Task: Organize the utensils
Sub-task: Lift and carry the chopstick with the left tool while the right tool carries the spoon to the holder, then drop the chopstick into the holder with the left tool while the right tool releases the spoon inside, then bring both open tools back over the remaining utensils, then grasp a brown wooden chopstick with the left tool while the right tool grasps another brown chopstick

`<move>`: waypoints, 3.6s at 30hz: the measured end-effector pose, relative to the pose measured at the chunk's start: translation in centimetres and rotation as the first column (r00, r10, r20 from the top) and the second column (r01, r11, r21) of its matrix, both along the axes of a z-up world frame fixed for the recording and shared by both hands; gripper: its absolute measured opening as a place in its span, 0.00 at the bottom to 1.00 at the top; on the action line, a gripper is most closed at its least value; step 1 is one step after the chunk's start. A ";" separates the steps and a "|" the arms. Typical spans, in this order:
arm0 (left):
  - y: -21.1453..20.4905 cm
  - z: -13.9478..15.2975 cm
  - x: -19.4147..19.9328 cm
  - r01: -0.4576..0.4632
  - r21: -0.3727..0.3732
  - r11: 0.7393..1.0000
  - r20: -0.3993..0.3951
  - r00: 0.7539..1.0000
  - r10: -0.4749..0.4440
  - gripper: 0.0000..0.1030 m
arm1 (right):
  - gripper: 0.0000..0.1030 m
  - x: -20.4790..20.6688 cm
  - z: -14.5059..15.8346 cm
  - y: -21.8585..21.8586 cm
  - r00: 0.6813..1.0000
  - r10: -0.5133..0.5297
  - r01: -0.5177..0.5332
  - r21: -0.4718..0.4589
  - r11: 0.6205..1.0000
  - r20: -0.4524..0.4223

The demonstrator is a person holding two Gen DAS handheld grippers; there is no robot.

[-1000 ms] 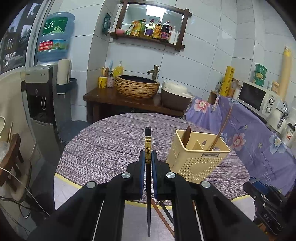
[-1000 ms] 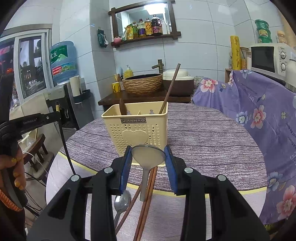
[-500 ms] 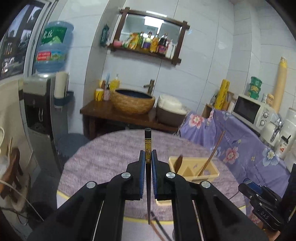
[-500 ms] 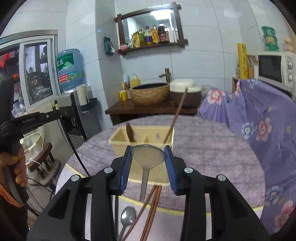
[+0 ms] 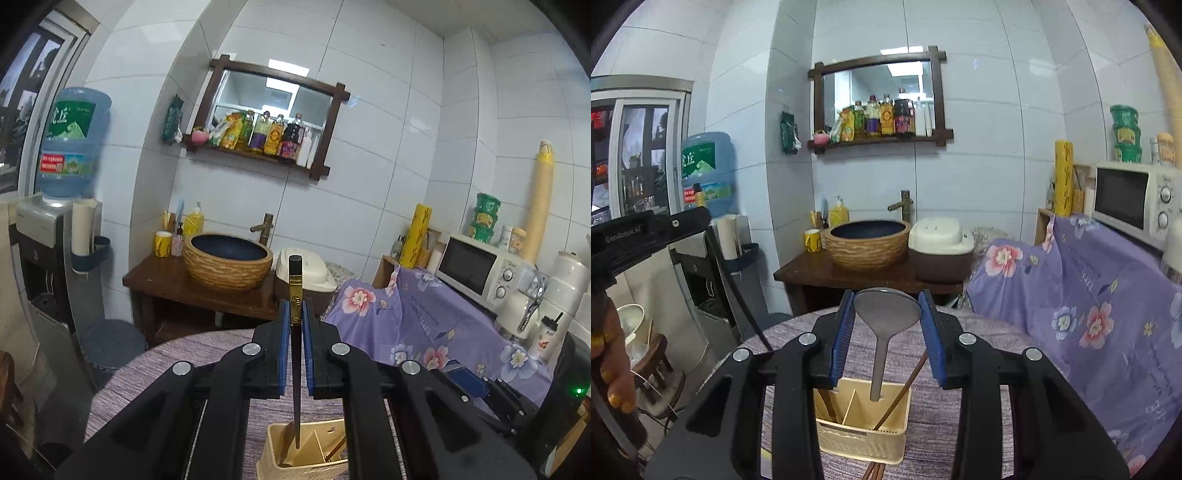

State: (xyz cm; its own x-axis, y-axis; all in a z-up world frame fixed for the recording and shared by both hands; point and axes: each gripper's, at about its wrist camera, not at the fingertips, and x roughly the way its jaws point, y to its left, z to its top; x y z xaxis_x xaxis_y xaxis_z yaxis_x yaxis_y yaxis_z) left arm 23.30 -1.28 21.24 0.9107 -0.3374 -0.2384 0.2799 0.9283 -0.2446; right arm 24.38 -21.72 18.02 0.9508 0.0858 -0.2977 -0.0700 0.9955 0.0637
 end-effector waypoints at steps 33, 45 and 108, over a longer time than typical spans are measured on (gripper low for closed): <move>-2.3 -11.8 -0.3 0.025 0.086 0.996 -0.172 0.985 -0.010 0.46 | 0.60 0.0 -11.6 0.0 0.993 -0.011 0.010 -0.010 1.000 -0.114; 0.2 -22.4 -5.7 0.004 0.232 0.973 -0.399 0.912 0.092 0.56 | 0.67 -5.9 -20.5 -0.3 0.920 -0.071 0.038 -0.092 0.995 -0.386; 1.9 -27.4 -3.2 0.006 0.235 0.972 -0.576 0.807 0.134 0.13 | 0.46 -1.7 -25.3 -0.8 0.811 -0.080 0.093 -0.008 0.996 -0.580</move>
State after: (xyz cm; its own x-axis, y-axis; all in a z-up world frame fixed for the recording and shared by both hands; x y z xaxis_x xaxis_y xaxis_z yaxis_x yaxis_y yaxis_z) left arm 20.09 0.67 -6.13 0.5917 -0.1595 -0.7902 0.0863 0.9871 -0.1346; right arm 22.73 -22.48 -7.28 0.6070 0.0231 -0.7943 0.0725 0.9938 0.0843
